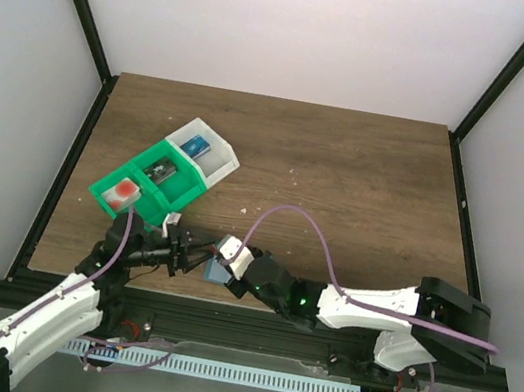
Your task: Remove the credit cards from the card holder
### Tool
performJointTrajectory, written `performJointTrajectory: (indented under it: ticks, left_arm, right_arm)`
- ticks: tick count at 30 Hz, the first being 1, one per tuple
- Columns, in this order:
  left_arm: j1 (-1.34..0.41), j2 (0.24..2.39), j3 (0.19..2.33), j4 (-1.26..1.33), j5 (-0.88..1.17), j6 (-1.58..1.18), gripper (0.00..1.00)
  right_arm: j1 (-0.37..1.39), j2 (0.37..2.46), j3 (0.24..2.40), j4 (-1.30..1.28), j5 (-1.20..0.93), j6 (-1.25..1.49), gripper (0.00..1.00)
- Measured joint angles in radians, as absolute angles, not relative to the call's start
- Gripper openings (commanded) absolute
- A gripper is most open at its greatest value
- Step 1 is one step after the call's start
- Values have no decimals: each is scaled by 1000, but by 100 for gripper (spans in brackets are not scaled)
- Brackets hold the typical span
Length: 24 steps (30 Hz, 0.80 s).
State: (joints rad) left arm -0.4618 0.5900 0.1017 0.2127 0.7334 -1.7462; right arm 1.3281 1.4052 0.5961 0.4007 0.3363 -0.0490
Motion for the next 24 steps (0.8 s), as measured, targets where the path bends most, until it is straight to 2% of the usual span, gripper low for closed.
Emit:
performJointTrajectory:
  ticks: [3, 7, 11, 14, 21, 24]
  left_arm:
    - [-462, 574, 102, 214, 722, -1750, 19]
    - [-462, 562, 100, 212, 709, -1755, 0]
    - [-460, 560, 78, 207, 705, -1754, 0]
    - [-461, 561, 67, 209, 709, -1750, 0]
    - [-461, 585, 58, 255, 705, -1697, 0]
    - [-461, 606, 48, 308, 704, -1665, 0]
  right_arm:
    - [1329, 1418, 596, 407, 347, -59, 1]
    - [1337, 1432, 596, 409, 362, -66, 1]
    - [1351, 1436, 596, 384, 415, -68, 2]
    - [1360, 1437, 596, 367, 425, -58, 10]
    - [1378, 1371, 596, 292, 414, 44, 42]
    - [1381, 1319, 591, 253, 405, 104, 67]
